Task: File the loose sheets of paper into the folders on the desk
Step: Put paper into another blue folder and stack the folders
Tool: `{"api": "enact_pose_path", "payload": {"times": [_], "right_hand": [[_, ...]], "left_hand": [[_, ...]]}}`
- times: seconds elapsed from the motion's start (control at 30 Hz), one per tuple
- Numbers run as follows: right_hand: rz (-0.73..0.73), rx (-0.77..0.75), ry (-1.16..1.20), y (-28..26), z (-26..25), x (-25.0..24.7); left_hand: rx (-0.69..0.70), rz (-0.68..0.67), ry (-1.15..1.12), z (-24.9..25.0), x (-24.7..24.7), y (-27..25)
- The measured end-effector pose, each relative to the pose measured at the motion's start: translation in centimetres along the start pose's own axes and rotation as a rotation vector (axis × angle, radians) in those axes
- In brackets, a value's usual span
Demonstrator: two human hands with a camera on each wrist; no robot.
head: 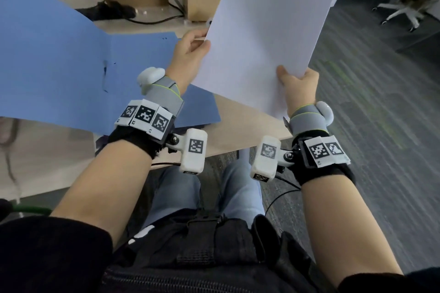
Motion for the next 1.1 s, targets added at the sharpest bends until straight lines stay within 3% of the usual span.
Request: {"api": "enact_pose_path", "payload": {"times": [0.37, 0.53, 0.7, 0.83, 0.97, 1.1], "right_hand": [[-0.291, 0.070, -0.186, -4.1, -1.0, 8.7], [-0.353, 0.082, -0.204, -6.2, -1.0, 12.2], [-0.372, 0.064, -0.265, -7.1, -0.8, 14.8], [-0.401, 0.024, -0.309, -7.4, -0.8, 16.3], [-0.411, 0.015, -0.336, -7.0, -0.5, 16.9], [-0.386, -0.015, -0.398, -5.9, -0.5, 16.9]], "left_hand": [[-0.111, 0.274, 0.081, -1.5, -10.7, -3.4], [0.029, 0.419, 0.074, -0.2, -15.3, -5.0], [0.120, 0.505, 0.323, 1.0, -19.0, -6.4], [0.161, 0.708, 0.589, 1.7, -21.6, -7.7], [-0.022, 0.954, 0.893, 2.6, -23.5, -9.2], [-0.208, 0.983, 1.016, 2.8, -23.8, -9.7]]}}
Point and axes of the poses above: each hand's wrist, its own y-axis towards the middle knuckle, its own x-axis out of the palm, z = x × y, the point moved 1 cm from there along y, towards the middle knuckle, and after that the axes turned 6 degrees about -x, right-handed, at the moved point
